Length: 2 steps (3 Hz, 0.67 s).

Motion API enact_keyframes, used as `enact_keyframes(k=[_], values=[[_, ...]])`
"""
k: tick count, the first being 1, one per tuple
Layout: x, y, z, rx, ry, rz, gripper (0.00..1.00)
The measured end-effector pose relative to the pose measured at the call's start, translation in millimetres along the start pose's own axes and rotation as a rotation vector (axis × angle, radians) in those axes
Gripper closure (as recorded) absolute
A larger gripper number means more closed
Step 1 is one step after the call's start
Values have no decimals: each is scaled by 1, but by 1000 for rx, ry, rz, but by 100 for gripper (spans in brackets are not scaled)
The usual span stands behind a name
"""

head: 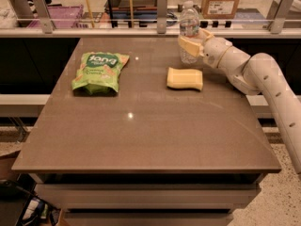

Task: Place water bottle upright

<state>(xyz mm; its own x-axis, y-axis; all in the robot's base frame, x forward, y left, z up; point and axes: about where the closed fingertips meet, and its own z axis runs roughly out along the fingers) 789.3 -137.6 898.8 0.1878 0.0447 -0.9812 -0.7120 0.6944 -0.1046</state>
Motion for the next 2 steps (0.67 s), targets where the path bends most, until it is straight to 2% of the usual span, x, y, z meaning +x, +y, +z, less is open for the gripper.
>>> enact_keyframes(k=[2], values=[[-1, 4, 5, -8, -2, 1, 12]])
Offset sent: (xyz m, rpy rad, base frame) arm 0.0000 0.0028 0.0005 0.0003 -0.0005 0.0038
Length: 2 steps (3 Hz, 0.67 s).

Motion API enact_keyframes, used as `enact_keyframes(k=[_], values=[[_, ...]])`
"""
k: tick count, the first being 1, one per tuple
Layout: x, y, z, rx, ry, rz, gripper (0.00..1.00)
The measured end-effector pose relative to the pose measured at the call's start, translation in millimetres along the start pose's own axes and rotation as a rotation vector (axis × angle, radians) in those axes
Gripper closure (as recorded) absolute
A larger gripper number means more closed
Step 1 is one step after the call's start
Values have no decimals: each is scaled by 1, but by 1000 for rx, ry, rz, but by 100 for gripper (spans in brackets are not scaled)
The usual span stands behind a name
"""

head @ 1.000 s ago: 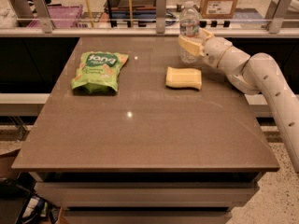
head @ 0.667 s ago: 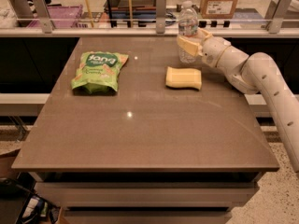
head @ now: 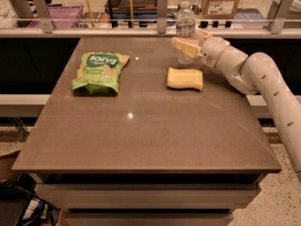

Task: Place water bottle upright

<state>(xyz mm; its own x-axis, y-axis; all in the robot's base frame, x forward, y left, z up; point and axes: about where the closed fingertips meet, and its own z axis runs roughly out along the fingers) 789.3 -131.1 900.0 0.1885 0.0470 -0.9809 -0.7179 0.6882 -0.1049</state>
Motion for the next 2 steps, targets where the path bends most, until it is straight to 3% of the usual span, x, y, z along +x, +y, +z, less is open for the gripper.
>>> enact_keyframes(k=[1, 2], values=[[0, 2, 2, -4, -1, 1, 0], [0, 2, 3, -4, -1, 1, 0]])
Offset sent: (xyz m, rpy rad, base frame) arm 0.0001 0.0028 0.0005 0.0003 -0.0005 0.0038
